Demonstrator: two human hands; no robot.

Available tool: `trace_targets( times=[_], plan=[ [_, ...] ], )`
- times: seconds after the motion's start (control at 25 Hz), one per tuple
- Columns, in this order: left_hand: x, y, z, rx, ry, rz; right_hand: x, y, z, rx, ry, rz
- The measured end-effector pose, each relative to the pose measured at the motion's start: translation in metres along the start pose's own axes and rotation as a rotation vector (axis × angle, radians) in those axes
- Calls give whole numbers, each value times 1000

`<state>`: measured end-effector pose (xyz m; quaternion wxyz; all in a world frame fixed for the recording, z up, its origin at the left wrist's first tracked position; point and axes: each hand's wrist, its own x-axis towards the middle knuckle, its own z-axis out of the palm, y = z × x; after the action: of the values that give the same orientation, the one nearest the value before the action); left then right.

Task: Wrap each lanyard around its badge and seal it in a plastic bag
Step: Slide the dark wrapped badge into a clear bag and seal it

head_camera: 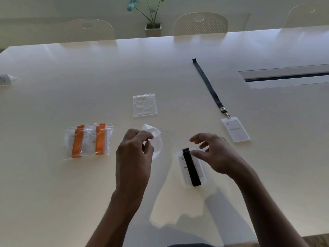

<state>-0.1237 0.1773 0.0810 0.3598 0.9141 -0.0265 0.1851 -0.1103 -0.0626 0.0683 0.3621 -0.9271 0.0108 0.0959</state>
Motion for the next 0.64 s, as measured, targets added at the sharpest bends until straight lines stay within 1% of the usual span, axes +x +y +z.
trace_targets(
  times=[0.08, 0.16, 0.32, 0.4, 0.56, 0.64],
  plan=[
    [2, -3, 3, 64, -44, -13, 7, -2, 4, -86, -112, -14],
    [1, -6, 7, 94, -91, -33, 15, -6, 11, -171, -170, -4],
    [-2, -10, 19, 59, -134, -79, 25, -9, 20, -280, -166, 24],
    [-1, -13, 24, 36, -127, -93, 27, -8, 21, -252, -163, 42],
    [0, -18, 29, 4, -112, -97, 25, -3, 13, -57, -172, 69],
    [2, -20, 32, -55, -105, -131, 20, -3, 8, 12, -146, 59]
  ],
)
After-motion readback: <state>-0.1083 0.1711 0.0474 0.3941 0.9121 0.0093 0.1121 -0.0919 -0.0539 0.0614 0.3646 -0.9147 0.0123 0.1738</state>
